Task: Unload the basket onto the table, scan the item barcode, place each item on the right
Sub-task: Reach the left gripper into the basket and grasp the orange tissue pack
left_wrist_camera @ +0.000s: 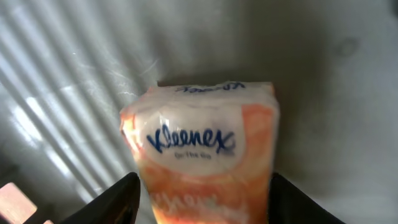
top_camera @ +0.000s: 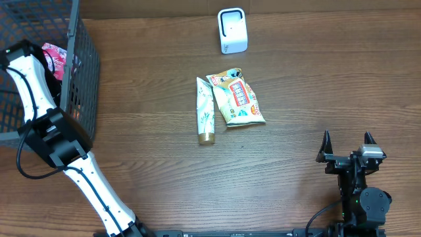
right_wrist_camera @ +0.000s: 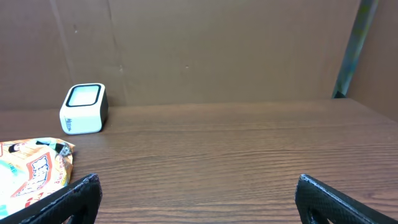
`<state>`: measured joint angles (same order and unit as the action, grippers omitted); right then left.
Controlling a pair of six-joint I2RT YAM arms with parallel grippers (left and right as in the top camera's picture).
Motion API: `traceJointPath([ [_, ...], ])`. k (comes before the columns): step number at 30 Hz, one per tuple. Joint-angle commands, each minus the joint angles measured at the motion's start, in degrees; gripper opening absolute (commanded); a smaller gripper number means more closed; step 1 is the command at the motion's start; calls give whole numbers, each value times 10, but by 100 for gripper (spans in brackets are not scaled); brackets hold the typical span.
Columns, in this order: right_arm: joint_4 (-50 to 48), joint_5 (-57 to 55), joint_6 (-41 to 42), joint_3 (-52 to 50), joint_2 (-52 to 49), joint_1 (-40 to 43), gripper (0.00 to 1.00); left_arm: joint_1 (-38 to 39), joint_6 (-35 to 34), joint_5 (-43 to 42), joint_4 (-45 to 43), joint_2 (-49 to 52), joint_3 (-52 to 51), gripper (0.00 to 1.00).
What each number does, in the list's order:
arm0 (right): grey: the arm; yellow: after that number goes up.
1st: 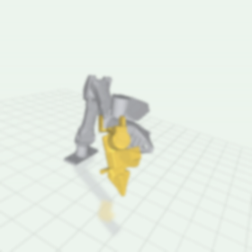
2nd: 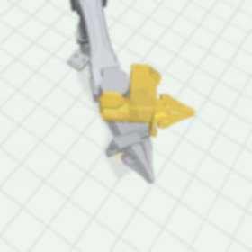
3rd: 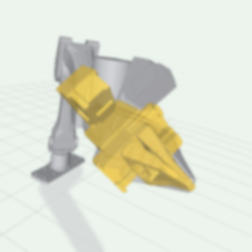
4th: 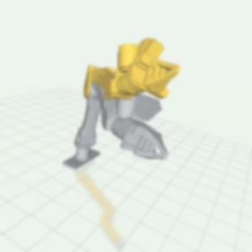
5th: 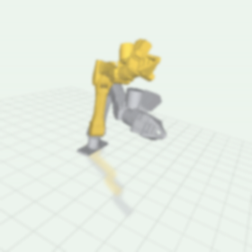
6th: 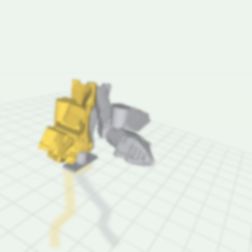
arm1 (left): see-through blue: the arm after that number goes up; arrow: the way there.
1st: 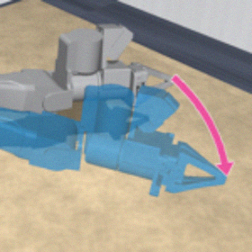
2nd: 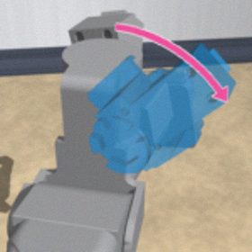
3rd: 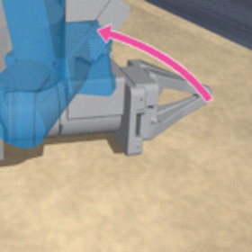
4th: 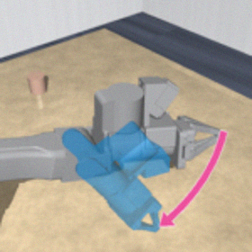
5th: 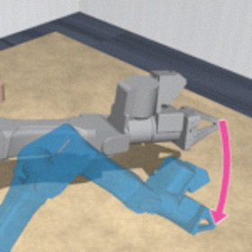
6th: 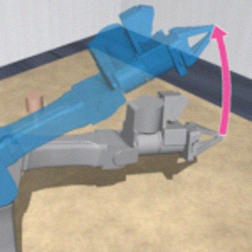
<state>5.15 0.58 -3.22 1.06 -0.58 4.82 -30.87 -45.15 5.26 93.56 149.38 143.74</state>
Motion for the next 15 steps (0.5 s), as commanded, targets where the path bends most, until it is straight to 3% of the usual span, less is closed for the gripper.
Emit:
traceJointPath([
  [1,-3,-5,-2,-6,4,-3,100,-3,0,11,-8,11,-33,57],
  [3,-3,-5,-2,-6,4,-3,100,-5,6,18,-9,10,-34,43],
  [4,-3,-5,-2,-6,4,-3,100,-6,6,23,-8,9,-31,24],
  [6,-3,-5,-2,-6,4,-3,100,-9,14,22,-5,9,-22,4],
  [11,-3,-5,-2,-6,4,-3,100,-22,21,12,33,6,70,4],
  [15,-3,-5,-2,-6,4,-3,100,-25,49,-57,33,-29,171,4],
])
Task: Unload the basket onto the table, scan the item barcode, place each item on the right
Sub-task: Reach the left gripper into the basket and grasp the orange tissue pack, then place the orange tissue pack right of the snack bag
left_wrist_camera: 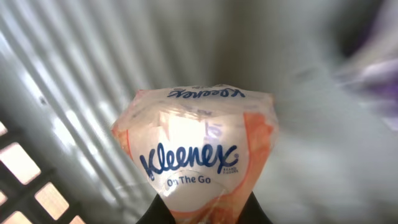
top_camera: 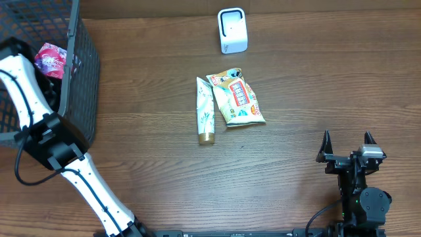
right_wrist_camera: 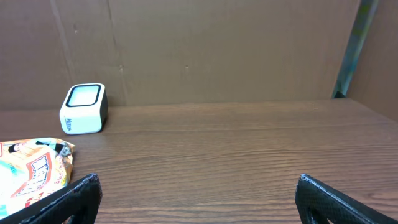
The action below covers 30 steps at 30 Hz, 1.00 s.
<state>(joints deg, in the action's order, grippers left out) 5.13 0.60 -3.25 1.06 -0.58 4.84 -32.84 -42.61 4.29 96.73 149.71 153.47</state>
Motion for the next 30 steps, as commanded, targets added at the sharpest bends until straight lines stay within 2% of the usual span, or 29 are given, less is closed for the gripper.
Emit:
traceJointPath([
  [1,-3,-5,-2,-6,4,-3,100,-5,24,-57,1,-44,94,4],
  [7,-3,-5,-2,-6,4,-3,100,7,24,-55,1,-171,186,4],
  [12,-3,-5,-2,-6,4,-3,100,75,68,-75,1,-293,186,4],
  [15,-3,-5,-2,-6,4,-3,100,173,101,-95,1,-329,186,4],
  [17,-3,-5,-2,-6,4,-3,100,228,114,-104,1,-331,186,4],
  [21,-3,-5,-2,-6,4,-3,100,389,124,-101,1,-316,140,4],
  [26,-3,-5,-2,-6,4,-3,100,560,105,-114,-10,-254,50,4],
  [30,-3,-5,-2,-6,4,-3,100,656,105,-92,-54,-173,12,4],
])
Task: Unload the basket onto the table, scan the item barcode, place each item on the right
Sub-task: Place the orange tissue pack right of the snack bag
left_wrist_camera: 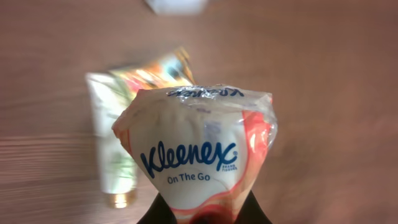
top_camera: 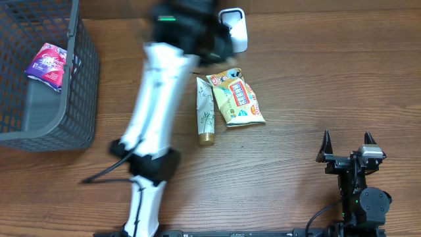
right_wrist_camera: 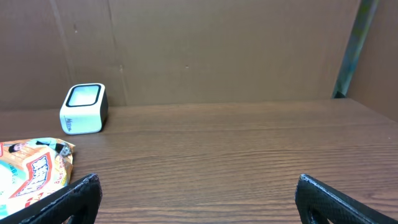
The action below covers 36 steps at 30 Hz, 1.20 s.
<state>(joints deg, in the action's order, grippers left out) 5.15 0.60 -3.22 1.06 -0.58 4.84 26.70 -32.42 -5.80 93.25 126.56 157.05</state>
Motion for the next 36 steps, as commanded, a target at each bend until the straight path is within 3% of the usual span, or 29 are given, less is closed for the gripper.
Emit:
traceJointPath([
  [1,-3,-5,-2,-6,4,-3,100,77,3,9,-30,82,-26,4],
  [6,-3,-5,-2,-6,4,-3,100,128,3,2,-82,188,-26,4],
  [10,-3,-5,-2,-6,4,-3,100,146,3,-28,-120,236,-26,11],
  [13,-3,-5,-2,-6,4,-3,100,150,9,-30,-127,246,-27,27],
  [14,-3,-5,-2,-6,4,-3,100,150,17,-30,-128,246,-27,36],
  [16,-3,-5,-2,-6,4,-3,100,148,41,-30,-129,244,-24,76],
  [17,-3,-5,-2,-6,4,-3,100,144,51,-31,-127,244,-19,79],
  [19,-3,-5,-2,-6,4,-3,100,134,55,-31,-109,242,7,84],
  [28,-3,-5,-2,-6,4,-3,100,41,103,-26,8,137,231,85],
  [33,-3,-5,-2,-6,4,-3,100,-54,117,-17,36,28,230,85],
  [36,-3,-5,-2,-6,4,-3,100,-140,116,-17,36,-30,229,94],
])
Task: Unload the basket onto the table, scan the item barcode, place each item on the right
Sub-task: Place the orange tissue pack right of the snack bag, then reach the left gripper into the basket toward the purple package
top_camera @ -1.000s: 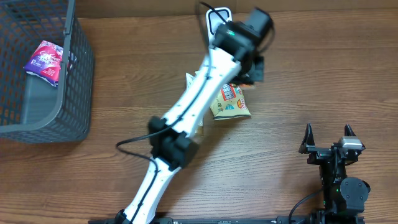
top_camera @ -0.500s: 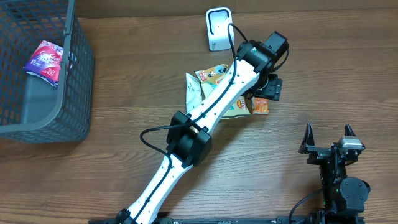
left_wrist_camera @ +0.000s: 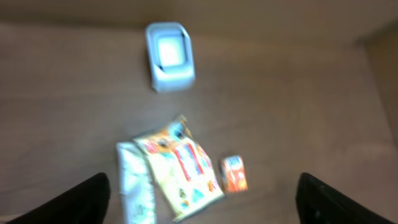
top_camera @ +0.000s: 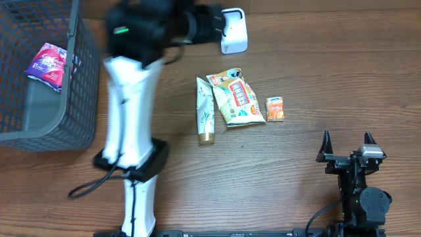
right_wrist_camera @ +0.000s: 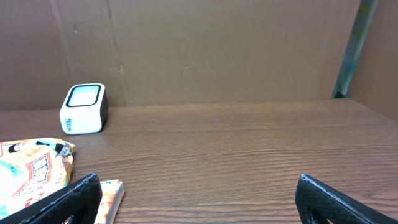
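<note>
A small orange-and-white Kleenex pack (top_camera: 275, 109) lies flat on the table, just right of the snack pouch (top_camera: 238, 97). It also shows as the pack (left_wrist_camera: 234, 174) in the left wrist view and as the pack (right_wrist_camera: 111, 193) in the right wrist view. The white scanner (top_camera: 232, 29) stands at the back, screen up. My left gripper (left_wrist_camera: 202, 204) hangs open high over the table, blurred, with nothing between its fingers. My right gripper (right_wrist_camera: 199, 205) rests open near the front right, empty.
A cream tube (top_camera: 206, 110) lies left of the snack pouch. A dark mesh basket (top_camera: 84, 79) stands at the far left with a pink-purple packet (top_camera: 46, 59) inside. My raised white left arm (top_camera: 128, 99) spans the table's left half.
The Kleenex pack was held in my left gripper above the pouch and tube; now it lies on the table right of the pouch. The left gripper is open and higher up. The right arm is unchanged.
My left gripper stood open around the Kleenex pack inside the basket. Then it was shut on the pack and lifted in the basket. Later it held the pack over the table's middle near the scanner. Now the pack lies beside the pouch, released.
</note>
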`<state>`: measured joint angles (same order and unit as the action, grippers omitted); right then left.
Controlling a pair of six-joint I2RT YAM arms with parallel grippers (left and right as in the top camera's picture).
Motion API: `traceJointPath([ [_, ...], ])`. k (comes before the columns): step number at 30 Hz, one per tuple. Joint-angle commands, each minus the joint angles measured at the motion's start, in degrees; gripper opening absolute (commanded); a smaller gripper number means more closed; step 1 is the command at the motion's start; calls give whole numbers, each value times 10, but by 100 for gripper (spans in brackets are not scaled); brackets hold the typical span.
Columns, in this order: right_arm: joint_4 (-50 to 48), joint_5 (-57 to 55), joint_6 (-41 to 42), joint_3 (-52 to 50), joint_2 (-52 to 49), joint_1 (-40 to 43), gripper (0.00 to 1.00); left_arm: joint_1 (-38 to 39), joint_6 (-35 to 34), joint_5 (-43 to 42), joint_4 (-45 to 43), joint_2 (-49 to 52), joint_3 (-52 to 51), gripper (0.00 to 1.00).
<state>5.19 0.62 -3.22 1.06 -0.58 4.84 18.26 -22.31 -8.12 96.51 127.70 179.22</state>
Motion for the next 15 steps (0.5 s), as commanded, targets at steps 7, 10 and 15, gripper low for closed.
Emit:
traceJointPath([
  [7,-3,-6,-2,-6,4,-3,100,-194,29,6,3,-82,8,100],
  [10,-4,-6,-2,-6,4,-3,100,-252,30,21,3,-81,-10,100],
  [15,-4,-6,-2,-6,4,-3,100,-330,27,120,-3,-80,-63,100],
])
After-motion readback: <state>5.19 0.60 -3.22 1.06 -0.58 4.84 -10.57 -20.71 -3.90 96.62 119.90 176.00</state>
